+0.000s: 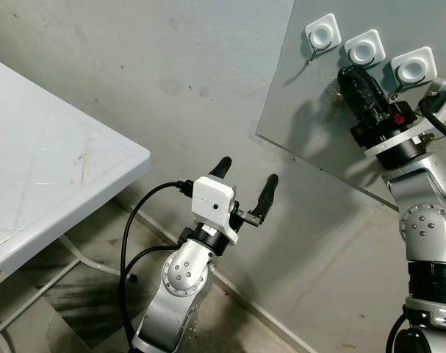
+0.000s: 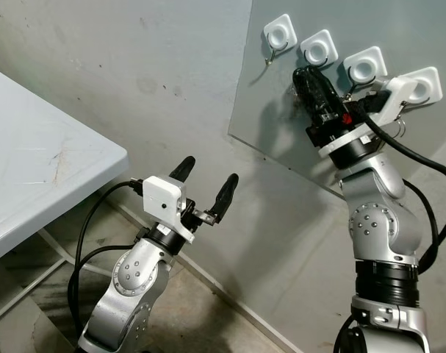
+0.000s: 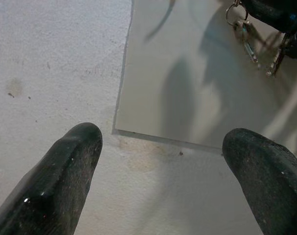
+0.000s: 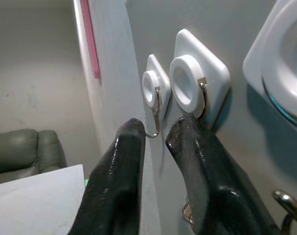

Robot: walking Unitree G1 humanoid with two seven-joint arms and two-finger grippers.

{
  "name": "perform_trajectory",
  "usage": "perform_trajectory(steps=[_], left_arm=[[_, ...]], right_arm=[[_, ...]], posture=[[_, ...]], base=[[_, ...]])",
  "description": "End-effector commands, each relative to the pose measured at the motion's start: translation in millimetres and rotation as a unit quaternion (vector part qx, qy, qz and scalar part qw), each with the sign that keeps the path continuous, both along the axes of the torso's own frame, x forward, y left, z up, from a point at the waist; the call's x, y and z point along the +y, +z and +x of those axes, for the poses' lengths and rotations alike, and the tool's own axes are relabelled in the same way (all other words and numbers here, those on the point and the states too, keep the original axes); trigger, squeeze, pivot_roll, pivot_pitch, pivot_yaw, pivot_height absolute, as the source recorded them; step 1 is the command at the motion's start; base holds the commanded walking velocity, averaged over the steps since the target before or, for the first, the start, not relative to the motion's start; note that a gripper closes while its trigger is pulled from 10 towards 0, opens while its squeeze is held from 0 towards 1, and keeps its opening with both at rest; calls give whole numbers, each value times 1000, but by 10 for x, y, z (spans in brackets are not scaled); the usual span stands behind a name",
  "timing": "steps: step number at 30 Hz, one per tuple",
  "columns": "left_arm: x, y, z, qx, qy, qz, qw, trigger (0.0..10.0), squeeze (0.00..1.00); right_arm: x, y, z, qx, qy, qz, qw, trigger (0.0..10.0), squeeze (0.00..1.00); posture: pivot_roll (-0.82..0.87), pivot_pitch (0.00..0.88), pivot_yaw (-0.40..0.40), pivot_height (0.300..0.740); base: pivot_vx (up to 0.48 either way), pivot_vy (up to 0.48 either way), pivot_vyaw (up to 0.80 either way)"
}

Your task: Hang keys on a hook

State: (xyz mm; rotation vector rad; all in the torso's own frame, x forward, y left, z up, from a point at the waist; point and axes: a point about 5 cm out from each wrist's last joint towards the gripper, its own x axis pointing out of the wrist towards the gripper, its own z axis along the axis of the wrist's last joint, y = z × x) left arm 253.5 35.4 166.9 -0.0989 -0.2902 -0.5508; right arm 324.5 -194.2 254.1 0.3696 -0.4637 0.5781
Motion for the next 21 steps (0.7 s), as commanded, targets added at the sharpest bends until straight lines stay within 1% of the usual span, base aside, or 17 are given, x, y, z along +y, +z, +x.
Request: perform_trajectory(steps=[1,13,17,19,21], left_arm=[[-99,133,-16,-13,-8,-29,999,10000,0],[-111,132,-7,-15,-12,-27,999,10000,0],[-93,115,12,-12,-9,-27,1000,10000,0],[-58,107,40,-6,2,-33,999,10000,0],[-39,100,53,-4,6,-35,999,10000,0]], right_arm=[[-21,-275,37,66,-9,-10,998,10000,1000],[19,-318,19,70,2,-14,997,10000,1000],[69,-447,-30,83,-3,-27,996,10000,1000],[107,-531,-66,95,6,-25,995,10000,1000],[115,-573,-77,101,1,-30,994,10000,1000]], posture=[[-38,74,-104,740],[-39,54,-100,740],[-43,47,-97,740],[-45,45,-96,740],[-45,45,-96,740]], base=[[0,0,0],[0,0,0],[0,0,0],[0,0,0],[0,0,0]])
